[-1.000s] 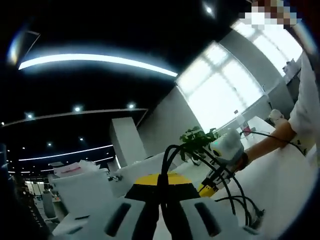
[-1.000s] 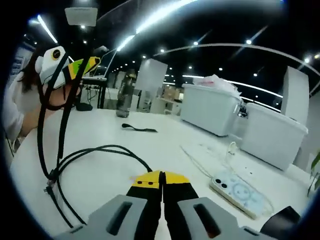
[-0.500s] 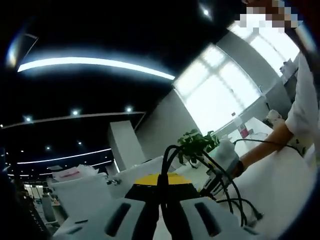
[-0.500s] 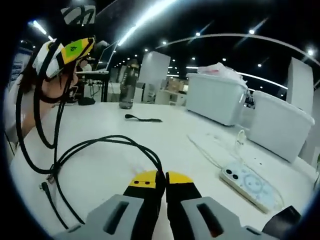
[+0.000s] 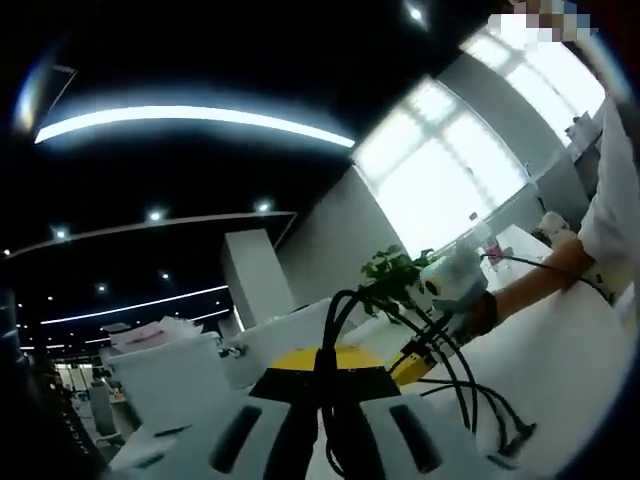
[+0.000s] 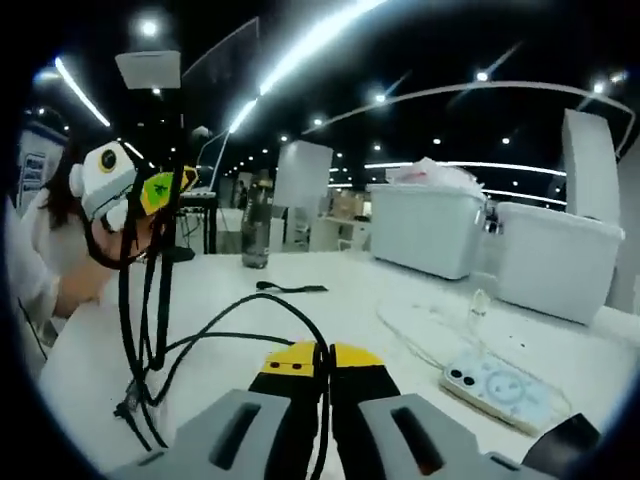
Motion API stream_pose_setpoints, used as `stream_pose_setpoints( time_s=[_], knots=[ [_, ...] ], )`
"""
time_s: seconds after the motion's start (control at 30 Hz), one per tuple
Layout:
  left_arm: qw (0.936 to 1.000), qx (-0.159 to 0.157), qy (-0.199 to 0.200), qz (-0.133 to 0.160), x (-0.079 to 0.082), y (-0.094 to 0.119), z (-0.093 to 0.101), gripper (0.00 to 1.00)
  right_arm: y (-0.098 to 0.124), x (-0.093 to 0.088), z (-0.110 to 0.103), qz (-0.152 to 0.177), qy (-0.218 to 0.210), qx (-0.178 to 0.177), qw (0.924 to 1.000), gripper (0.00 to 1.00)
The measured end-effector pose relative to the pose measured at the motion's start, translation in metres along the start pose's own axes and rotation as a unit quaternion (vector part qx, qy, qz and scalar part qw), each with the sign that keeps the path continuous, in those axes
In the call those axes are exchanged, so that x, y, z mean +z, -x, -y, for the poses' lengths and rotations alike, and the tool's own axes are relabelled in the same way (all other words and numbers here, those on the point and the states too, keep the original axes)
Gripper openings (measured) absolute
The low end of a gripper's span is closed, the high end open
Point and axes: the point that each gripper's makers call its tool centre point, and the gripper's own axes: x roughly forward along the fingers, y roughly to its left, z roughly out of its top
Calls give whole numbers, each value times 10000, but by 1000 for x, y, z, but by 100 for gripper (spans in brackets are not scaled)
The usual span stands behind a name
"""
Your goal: Coil the Type-C to USB data cable on the desktop and secure it with Velcro straps.
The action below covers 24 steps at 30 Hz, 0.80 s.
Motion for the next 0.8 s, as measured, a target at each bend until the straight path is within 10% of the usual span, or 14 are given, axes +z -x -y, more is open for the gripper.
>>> stream_pose_setpoints(
  time_s=[0.33, 0.8],
  knots=[
    [9985, 163, -477, -229, -12, -7, -1, 4, 35, 87, -26, 1269, 469, 53, 9908, 1],
    [9791, 506, -1914, -461, -22, -10, -6, 5, 42, 92, -41, 1417, 493, 467, 9876, 1]
  ],
)
